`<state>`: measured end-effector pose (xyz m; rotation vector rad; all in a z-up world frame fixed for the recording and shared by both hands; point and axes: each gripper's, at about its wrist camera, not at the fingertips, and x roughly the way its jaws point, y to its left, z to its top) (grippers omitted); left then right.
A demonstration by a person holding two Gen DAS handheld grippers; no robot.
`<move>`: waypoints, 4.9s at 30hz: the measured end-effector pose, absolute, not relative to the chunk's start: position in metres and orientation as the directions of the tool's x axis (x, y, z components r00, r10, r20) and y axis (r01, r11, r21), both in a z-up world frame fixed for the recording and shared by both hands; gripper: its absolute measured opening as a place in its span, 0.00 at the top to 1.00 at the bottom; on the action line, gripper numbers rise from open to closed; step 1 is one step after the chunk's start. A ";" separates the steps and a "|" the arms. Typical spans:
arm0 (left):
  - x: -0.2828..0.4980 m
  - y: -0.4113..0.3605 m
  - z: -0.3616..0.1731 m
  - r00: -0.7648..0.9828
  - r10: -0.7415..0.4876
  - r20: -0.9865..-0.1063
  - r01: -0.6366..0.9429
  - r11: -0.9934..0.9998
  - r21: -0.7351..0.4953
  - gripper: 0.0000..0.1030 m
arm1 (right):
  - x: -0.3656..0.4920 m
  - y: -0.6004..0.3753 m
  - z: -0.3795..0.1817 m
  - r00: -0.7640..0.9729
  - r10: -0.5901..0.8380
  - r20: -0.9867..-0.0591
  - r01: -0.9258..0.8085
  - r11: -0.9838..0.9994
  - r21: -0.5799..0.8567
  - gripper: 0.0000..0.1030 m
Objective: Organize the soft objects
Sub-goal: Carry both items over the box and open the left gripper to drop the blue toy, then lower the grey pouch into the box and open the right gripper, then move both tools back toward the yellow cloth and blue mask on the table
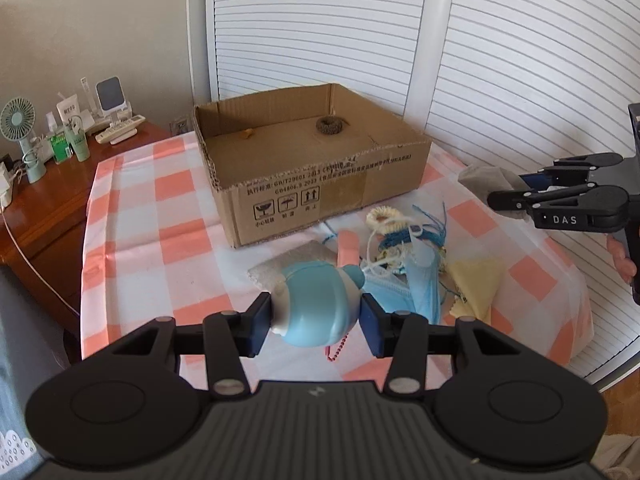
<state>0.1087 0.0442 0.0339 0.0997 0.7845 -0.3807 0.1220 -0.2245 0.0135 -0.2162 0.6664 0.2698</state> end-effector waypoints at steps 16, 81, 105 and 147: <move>0.224 0.022 0.080 0.723 -0.253 -0.643 0.364 0.931 0.043 0.55 | 0.151 -0.213 0.055 0.794 0.239 -0.559 -0.370 0.920 -0.132 0.62; 0.112 0.079 0.028 0.795 -0.062 -0.603 0.055 0.998 -0.030 0.01 | 0.365 -0.115 0.050 0.748 0.151 -0.647 -0.280 0.955 -0.100 0.05; 0.084 0.050 0.035 0.776 -0.073 -0.627 0.124 0.991 0.039 0.01 | 0.205 -0.167 0.052 0.763 0.174 -0.622 -0.279 0.957 -0.075 0.00; 0.074 -0.033 0.023 0.690 -0.295 -0.661 0.447 0.892 0.069 0.01 | 0.101 -0.223 -0.066 0.660 0.140 -0.738 -0.250 0.968 -0.039 0.00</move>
